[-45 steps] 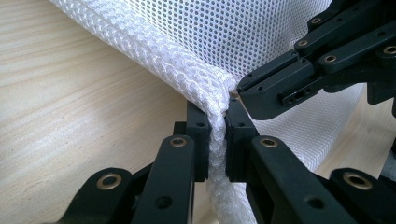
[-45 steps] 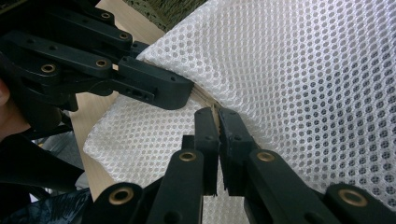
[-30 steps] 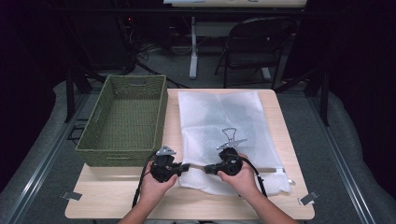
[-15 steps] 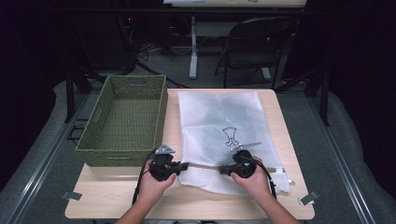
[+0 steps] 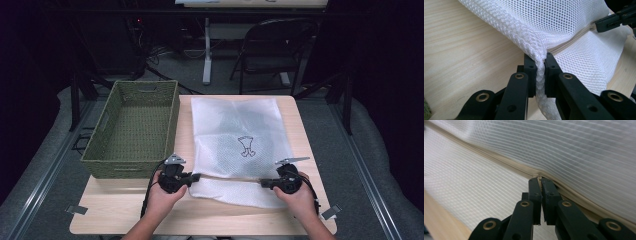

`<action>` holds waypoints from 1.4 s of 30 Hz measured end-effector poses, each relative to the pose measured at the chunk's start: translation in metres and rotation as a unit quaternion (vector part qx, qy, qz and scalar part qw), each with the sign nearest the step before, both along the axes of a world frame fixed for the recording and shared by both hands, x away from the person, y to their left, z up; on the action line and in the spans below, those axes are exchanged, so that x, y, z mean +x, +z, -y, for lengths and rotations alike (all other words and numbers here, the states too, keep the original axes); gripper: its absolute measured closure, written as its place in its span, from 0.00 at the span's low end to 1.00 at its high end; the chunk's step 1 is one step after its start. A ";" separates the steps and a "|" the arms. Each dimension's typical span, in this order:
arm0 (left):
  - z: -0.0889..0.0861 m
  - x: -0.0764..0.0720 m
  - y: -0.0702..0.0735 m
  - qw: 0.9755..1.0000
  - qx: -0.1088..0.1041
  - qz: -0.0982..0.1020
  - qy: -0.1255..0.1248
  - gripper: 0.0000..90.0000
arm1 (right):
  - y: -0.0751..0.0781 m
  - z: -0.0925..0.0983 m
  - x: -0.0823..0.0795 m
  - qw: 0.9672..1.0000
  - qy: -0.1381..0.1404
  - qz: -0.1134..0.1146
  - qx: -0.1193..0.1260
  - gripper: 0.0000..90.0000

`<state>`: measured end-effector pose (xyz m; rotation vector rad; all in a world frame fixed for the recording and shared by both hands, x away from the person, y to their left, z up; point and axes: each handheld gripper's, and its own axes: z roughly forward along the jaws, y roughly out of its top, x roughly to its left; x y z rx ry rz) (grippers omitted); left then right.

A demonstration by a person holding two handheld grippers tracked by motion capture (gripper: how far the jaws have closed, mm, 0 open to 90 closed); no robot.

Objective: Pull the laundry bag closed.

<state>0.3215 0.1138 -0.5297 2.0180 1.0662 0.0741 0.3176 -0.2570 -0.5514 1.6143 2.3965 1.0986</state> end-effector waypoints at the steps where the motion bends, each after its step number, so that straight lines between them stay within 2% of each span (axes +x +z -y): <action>1: 0.000 0.000 0.000 1.000 0.000 0.000 0.000 0.93 | 0.000 0.005 -0.001 1.000 -0.008 0.003 -0.004 0.97; 8: -0.005 0.001 0.000 1.000 0.001 -0.004 0.004 0.93 | -0.003 0.047 -0.007 0.998 -0.056 0.005 -0.026 0.97; 13: -0.009 0.002 0.000 1.000 0.000 -0.005 0.012 0.93 | -0.005 0.073 -0.012 0.995 -0.088 0.004 -0.055 0.97; 15: -0.010 0.002 0.000 1.000 -0.002 -0.006 0.010 0.93 | -0.006 0.083 -0.013 0.993 -0.101 0.003 -0.058 0.96; 17: -0.009 0.002 0.000 1.000 0.000 -0.006 0.010 0.93 | -0.005 0.091 -0.015 0.994 -0.105 -0.004 -0.034 0.96; 22: -0.007 0.001 -0.001 1.000 0.012 0.000 0.011 0.93 | -0.004 0.088 -0.016 0.994 -0.104 0.003 -0.042 0.97; 32: -0.008 0.002 -0.003 1.000 0.022 0.002 0.016 0.92 | -0.003 0.088 -0.016 0.994 -0.102 0.003 -0.034 0.97; 41: -0.008 0.005 -0.008 0.999 0.039 0.000 0.023 0.91 | -0.004 0.085 -0.016 0.995 -0.097 0.007 -0.035 0.96; 42: -0.009 0.006 -0.008 0.999 0.046 0.001 0.021 0.91 | -0.005 0.085 -0.015 0.995 -0.097 0.008 -0.034 0.96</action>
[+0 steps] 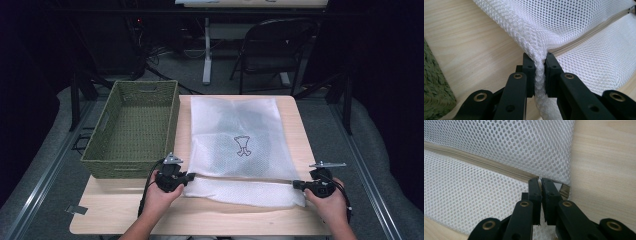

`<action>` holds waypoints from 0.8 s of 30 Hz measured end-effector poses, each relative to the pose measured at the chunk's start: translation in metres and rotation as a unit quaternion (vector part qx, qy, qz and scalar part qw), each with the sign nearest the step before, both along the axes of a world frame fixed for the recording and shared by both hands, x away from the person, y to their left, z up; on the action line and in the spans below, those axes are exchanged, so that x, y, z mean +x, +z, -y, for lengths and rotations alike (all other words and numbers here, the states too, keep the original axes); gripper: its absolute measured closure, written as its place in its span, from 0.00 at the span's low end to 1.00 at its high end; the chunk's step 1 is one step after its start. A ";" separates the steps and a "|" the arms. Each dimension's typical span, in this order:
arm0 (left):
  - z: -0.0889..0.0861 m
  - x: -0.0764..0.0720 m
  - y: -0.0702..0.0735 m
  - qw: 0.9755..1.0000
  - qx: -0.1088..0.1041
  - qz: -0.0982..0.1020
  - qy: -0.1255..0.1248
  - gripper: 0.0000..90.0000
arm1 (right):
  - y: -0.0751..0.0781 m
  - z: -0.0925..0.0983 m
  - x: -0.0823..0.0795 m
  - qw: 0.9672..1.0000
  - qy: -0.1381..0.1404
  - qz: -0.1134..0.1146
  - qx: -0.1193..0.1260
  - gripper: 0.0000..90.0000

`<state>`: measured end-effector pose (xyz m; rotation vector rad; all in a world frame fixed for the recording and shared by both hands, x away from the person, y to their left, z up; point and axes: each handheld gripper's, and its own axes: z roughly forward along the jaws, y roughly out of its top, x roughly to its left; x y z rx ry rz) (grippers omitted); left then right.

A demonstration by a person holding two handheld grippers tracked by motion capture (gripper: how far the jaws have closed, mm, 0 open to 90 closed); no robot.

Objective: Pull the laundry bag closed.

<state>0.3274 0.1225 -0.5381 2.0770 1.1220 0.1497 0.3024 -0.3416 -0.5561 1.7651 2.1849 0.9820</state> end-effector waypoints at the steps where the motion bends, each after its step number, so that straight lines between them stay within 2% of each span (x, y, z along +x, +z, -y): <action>1: 0.001 0.000 -0.001 1.000 0.004 0.003 0.003 0.91 | 0.000 0.000 0.000 1.000 0.001 -0.001 0.000 0.96; 5: 0.001 0.001 -0.003 1.000 0.024 0.000 0.002 0.91 | -0.002 -0.002 0.002 1.000 0.007 -0.002 -0.003 0.96; 12: 0.000 0.004 -0.007 0.999 0.032 -0.003 0.008 0.90 | -0.004 -0.004 0.010 1.000 0.008 -0.002 0.000 0.95; 18: -0.002 0.004 -0.010 0.999 0.034 -0.007 0.016 0.89 | -0.004 -0.005 0.009 1.000 0.013 -0.004 0.002 0.95; 20: -0.003 0.005 -0.010 0.999 0.038 -0.008 0.011 0.88 | -0.004 -0.005 0.009 1.000 0.012 -0.003 0.002 0.95; 24: -0.002 0.004 -0.012 0.999 0.037 -0.009 0.018 0.83 | -0.004 -0.006 0.009 1.000 0.013 -0.004 0.000 0.91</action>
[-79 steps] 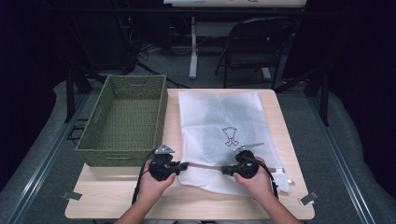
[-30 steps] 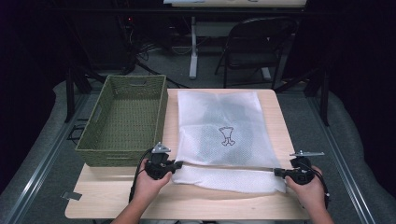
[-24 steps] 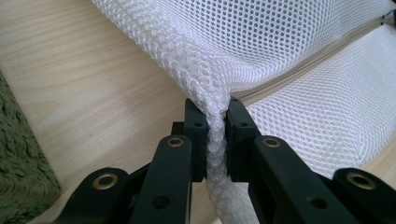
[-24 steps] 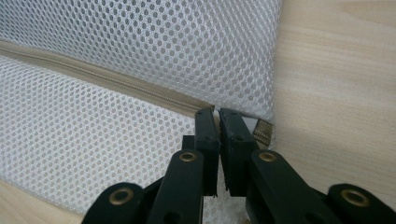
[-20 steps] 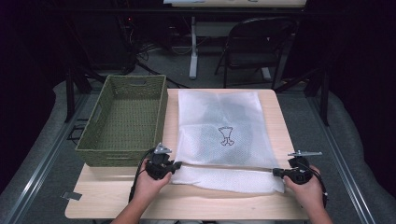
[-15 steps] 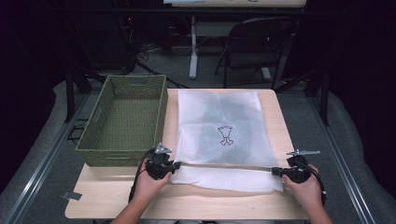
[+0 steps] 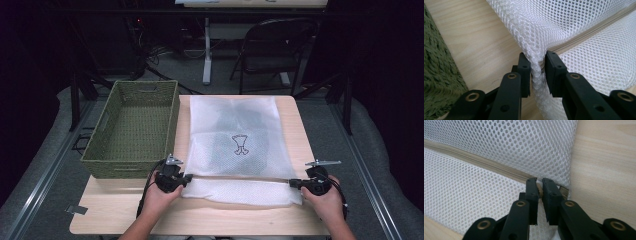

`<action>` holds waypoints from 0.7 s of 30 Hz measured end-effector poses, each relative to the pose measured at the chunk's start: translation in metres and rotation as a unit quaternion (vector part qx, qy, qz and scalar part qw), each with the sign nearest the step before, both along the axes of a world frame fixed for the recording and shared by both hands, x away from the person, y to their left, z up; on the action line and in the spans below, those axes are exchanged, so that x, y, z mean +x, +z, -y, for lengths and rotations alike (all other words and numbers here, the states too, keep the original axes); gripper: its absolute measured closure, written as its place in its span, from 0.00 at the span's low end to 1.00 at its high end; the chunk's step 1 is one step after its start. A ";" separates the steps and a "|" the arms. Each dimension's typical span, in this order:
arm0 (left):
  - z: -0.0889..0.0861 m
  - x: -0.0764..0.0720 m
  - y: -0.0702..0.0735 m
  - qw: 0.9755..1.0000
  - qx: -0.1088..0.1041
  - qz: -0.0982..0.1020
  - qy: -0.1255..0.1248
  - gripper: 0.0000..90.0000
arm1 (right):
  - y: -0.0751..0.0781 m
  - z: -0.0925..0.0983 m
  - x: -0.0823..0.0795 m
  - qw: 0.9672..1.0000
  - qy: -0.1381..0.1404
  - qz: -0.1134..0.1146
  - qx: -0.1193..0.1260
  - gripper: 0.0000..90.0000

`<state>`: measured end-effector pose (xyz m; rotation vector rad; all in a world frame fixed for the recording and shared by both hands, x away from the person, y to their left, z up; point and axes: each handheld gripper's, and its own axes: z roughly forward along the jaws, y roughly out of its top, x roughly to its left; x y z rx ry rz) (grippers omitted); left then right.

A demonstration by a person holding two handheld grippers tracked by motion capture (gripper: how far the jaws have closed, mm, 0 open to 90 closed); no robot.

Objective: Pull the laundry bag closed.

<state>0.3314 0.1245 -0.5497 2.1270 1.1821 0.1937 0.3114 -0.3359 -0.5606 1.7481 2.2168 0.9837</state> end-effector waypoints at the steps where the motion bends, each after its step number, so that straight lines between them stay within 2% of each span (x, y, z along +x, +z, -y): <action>1: 0.000 0.000 0.000 1.000 0.000 0.000 0.000 0.82 | 0.000 0.000 0.000 1.000 0.000 0.001 0.001 0.90; 12: -0.002 -0.001 0.000 1.000 0.000 -0.003 -0.003 0.73 | 0.001 -0.003 -0.001 1.000 0.009 0.006 0.000 0.80; 21: -0.001 -0.003 0.001 1.000 -0.001 0.007 0.000 0.64 | 0.003 -0.005 -0.003 1.000 0.011 0.012 -0.008 0.71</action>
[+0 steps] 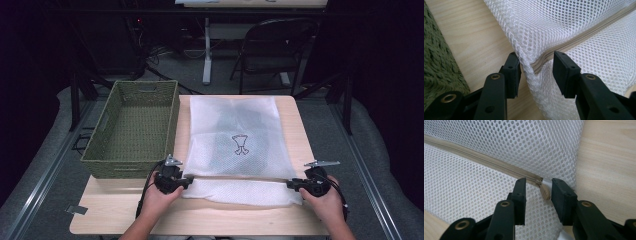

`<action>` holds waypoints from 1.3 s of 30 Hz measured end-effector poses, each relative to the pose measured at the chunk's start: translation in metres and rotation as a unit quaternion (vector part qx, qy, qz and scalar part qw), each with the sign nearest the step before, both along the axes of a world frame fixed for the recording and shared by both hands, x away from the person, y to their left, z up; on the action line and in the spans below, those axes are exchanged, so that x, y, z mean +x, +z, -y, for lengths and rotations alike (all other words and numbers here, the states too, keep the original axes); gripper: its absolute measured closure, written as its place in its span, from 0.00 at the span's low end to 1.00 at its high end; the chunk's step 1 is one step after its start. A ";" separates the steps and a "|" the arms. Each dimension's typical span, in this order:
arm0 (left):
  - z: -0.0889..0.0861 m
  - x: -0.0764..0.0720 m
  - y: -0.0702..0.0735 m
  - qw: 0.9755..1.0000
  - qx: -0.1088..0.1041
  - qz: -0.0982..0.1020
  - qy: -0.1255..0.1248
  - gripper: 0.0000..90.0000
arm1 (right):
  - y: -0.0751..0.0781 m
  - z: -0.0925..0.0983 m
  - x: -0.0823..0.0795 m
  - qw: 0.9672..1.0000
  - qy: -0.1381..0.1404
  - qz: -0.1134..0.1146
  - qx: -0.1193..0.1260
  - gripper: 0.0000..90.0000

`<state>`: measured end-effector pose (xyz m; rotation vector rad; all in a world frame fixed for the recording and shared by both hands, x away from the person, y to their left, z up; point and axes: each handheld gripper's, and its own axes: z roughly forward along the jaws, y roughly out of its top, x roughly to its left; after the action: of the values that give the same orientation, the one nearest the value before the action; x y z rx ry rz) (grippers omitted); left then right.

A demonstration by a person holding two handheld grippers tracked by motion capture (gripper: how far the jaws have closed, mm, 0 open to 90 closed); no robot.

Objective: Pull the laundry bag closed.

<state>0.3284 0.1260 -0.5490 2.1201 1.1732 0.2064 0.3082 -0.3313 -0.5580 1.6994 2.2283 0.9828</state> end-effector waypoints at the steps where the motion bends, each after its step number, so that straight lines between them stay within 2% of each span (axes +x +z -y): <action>1: 0.000 0.000 0.000 1.000 0.001 0.001 -0.001 0.64 | 0.000 0.000 0.000 1.000 0.000 0.000 0.000 0.70; 8: 0.000 -0.005 0.007 1.000 0.010 0.012 -0.004 0.60 | 0.006 0.002 -0.003 1.000 -0.001 0.011 -0.019 0.62; 11: -0.001 -0.008 0.010 1.000 0.011 0.018 -0.003 0.60 | 0.009 0.000 -0.006 0.999 0.006 0.023 -0.024 0.60; 14: -0.004 -0.011 0.015 1.000 0.014 0.020 -0.008 0.58 | 0.013 -0.004 -0.009 0.998 0.015 0.037 -0.039 0.57; 16: -0.005 -0.013 0.017 1.000 0.015 0.026 -0.008 0.57 | 0.017 -0.006 -0.011 0.998 0.022 0.042 -0.043 0.56; 21: -0.010 -0.019 0.025 0.999 0.001 0.033 -0.006 0.55 | 0.025 -0.017 -0.016 0.996 0.043 0.061 -0.051 0.55; 24: -0.012 -0.024 0.028 0.999 0.005 0.042 -0.008 0.55 | 0.026 -0.025 -0.020 0.995 0.055 0.066 -0.054 0.56; 28: -0.018 -0.028 0.030 0.999 0.003 0.044 -0.009 0.55 | 0.026 -0.035 -0.025 0.992 0.081 0.076 -0.055 0.56; 33: -0.026 -0.032 0.030 0.999 0.001 0.041 -0.008 0.55 | 0.023 -0.049 -0.030 0.985 0.127 0.102 -0.052 0.55; 39: -0.034 -0.037 0.030 0.999 0.004 0.043 -0.010 0.55 | 0.020 -0.063 -0.031 0.982 0.153 0.100 -0.054 0.55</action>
<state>0.2910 0.1605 -0.5192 2.1078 1.1015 0.2911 0.2772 -0.2683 -0.5382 1.1774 2.3994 1.0211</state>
